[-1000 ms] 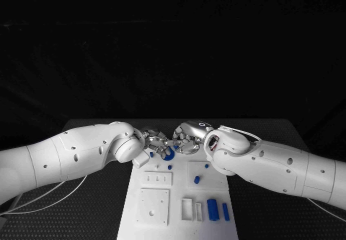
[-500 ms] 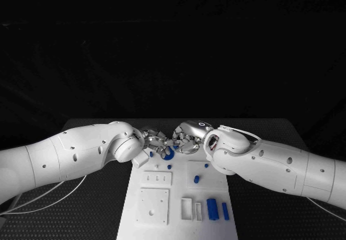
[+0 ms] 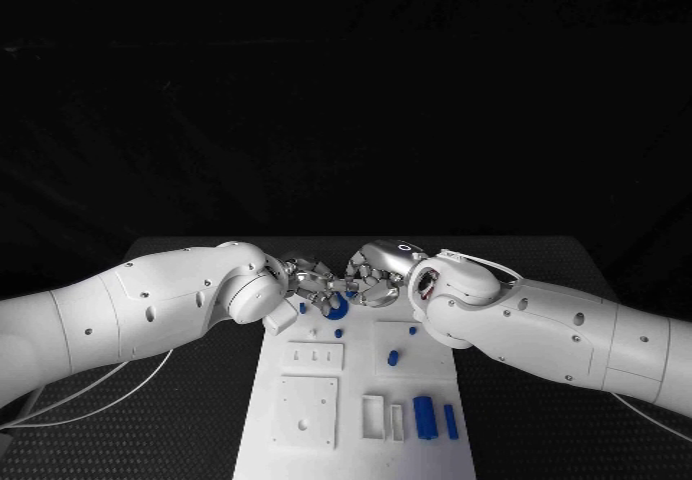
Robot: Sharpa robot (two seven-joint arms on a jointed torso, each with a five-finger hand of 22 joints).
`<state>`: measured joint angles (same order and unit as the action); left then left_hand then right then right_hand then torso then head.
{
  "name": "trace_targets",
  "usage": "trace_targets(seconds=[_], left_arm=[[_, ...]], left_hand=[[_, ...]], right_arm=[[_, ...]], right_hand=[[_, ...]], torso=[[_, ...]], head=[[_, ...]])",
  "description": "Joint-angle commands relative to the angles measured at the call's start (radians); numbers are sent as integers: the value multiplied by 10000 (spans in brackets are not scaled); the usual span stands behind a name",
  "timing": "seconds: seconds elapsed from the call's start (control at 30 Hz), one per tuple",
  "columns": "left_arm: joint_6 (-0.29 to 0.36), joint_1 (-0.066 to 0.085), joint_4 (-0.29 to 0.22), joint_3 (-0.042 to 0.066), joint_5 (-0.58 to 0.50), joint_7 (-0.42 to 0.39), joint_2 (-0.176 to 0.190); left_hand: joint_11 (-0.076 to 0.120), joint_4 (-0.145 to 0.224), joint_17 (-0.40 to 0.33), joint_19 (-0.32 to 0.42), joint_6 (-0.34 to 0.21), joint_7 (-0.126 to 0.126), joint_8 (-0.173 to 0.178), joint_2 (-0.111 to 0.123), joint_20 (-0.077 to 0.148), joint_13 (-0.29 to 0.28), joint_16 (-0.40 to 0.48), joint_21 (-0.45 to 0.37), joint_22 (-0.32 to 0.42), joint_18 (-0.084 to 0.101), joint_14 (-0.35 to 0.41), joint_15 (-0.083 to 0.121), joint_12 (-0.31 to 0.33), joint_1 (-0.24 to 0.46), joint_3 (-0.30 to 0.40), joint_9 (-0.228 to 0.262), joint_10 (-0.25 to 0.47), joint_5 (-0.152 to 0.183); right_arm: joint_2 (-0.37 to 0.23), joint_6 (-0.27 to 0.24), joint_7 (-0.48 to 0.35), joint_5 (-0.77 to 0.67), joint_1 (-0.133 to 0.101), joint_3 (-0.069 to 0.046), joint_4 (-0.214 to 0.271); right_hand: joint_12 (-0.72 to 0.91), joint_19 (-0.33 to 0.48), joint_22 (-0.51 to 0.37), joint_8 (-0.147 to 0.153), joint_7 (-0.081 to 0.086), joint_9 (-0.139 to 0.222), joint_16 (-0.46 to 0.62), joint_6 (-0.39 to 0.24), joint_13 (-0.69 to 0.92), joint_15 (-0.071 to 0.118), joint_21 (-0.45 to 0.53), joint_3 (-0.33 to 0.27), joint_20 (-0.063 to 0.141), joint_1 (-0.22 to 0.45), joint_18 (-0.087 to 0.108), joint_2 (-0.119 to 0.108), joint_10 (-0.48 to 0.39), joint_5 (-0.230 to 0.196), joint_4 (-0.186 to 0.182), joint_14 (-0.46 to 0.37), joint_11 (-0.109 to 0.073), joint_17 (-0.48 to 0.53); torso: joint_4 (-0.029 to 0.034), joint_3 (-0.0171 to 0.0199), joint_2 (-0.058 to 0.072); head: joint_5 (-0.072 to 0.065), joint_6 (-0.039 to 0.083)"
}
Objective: Assemble the parts on the task board
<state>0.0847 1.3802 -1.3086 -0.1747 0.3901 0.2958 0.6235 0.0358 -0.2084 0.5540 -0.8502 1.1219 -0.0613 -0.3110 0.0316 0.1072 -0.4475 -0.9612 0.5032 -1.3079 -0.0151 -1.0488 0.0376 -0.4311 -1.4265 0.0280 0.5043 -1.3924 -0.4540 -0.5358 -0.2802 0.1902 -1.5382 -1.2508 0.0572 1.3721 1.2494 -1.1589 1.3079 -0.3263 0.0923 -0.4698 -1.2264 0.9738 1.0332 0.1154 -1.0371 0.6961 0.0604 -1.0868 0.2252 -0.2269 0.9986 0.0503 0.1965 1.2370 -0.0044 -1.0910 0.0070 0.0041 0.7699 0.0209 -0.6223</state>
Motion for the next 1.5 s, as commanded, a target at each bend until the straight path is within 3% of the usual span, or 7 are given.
trace_targets(seconds=[0.03, 0.37, 0.43, 0.53, 0.57, 1.03, 1.5], left_arm=[[-25, 12, -18, 1, 32, -133, -8], [127, 12, -25, 0, -84, -164, 11], [128, 11, -31, 0, -110, -176, 4], [151, 10, -45, 0, -157, -200, -3], [163, 10, -47, 0, -182, -198, -6], [132, 8, -48, 0, -330, -213, 4], [51, 7, -28, -5, 15, -174, 122]], left_hand=[[75, 350, 19, 94, 236, 134, -292, -474, 230, -56, -101, 86, -212, 151, -92, 46, -81, -374, 240, 791, -186, -152], [181, 1215, 40, 214, 358, 231, -346, -445, 250, -459, -372, 322, -207, 151, -100, 114, -503, 470, 523, 1378, -205, -1206], [191, 2208, 5, 272, 387, 242, -243, -435, 229, -614, -451, 436, -206, 151, -81, 117, -655, 1392, 1193, 1590, -102, -1379], [208, 4792, -100, 271, 557, 263, -80, -663, 218, -744, -525, 700, -218, 151, -122, 104, -843, 3939, 3074, 1885, -131, -1579], [206, 4976, -115, 254, 577, 254, -65, -728, 212, -753, -527, 746, -218, 151, -123, 102, -861, 4256, 3296, 1921, -140, -1541], [224, 5019, -133, 406, 599, 267, -35, -718, 214, -821, -590, 965, -238, 151, -105, 113, -970, 4753, 3969, 2130, -124, -1469], [227, 5016, -141, 477, 571, 260, -8, -658, 212, -838, -605, 1073, -241, 151, -84, 115, -990, 4754, 4116, 2200, -79, -1324]], right_arm=[[0, -34, -241, 284, -8, 3, -37], [-35, -297, -365, 422, -7, 23, -39], [-40, -366, -448, 533, -6, 27, -39], [-53, -341, -553, 619, -6, 34, -38], [-57, -356, -607, 638, -6, 38, -36], [-144, -279, -985, 873, 16, 77, -53], [-414, -428, -954, 1242, 44, 82, -166]], right_hand=[[-29, 116, 49, 226, 315, 112, 62, -329, -9, -190, 66, -264, -36, 88, 366, -149, -148, 77, 49, -57, 167, 20], [6, 225, 82, 460, 503, 231, 84, -758, -36, -371, 125, -588, -99, 75, 366, -159, -330, 106, 125, -144, 349, 36], [20, 225, 84, 444, 500, 227, 80, -731, -41, -371, 130, -565, -100, 14, 366, -122, -330, 89, 134, -142, 348, 38], [64, 196, 90, 363, 465, 203, 59, -585, -57, -344, 128, -462, -103, -120, 366, -21, -301, 51, 110, -120, 317, 39], [74, 189, 92, 348, 455, 200, 53, -557, -61, -335, 126, -430, -102, -158, 366, -6, -292, 45, 110, -113, 308, 39], [200, 71, 152, -278, 35, -82, -27, 624, -196, 34, 60, 260, -62, -514, 366, 490, -108, -5, 111, -21, -87, 46], [166, 255, 147, 337, 384, 110, 40, -451, -270, -259, 153, -758, -120, 358, 366, -113, -445, 526, 204, -210, 236, 75]], torso=[[-1, 4, 2], [0, 2, 0], [-5, 3, 1], [-6, -4, 1], [-6, -4, 1], [0, -4, 2], [5, 0, 2]], head=[[14, -4], [20, -1], [21, 1], [23, 5], [23, 5], [51, -7], [50, -4]])
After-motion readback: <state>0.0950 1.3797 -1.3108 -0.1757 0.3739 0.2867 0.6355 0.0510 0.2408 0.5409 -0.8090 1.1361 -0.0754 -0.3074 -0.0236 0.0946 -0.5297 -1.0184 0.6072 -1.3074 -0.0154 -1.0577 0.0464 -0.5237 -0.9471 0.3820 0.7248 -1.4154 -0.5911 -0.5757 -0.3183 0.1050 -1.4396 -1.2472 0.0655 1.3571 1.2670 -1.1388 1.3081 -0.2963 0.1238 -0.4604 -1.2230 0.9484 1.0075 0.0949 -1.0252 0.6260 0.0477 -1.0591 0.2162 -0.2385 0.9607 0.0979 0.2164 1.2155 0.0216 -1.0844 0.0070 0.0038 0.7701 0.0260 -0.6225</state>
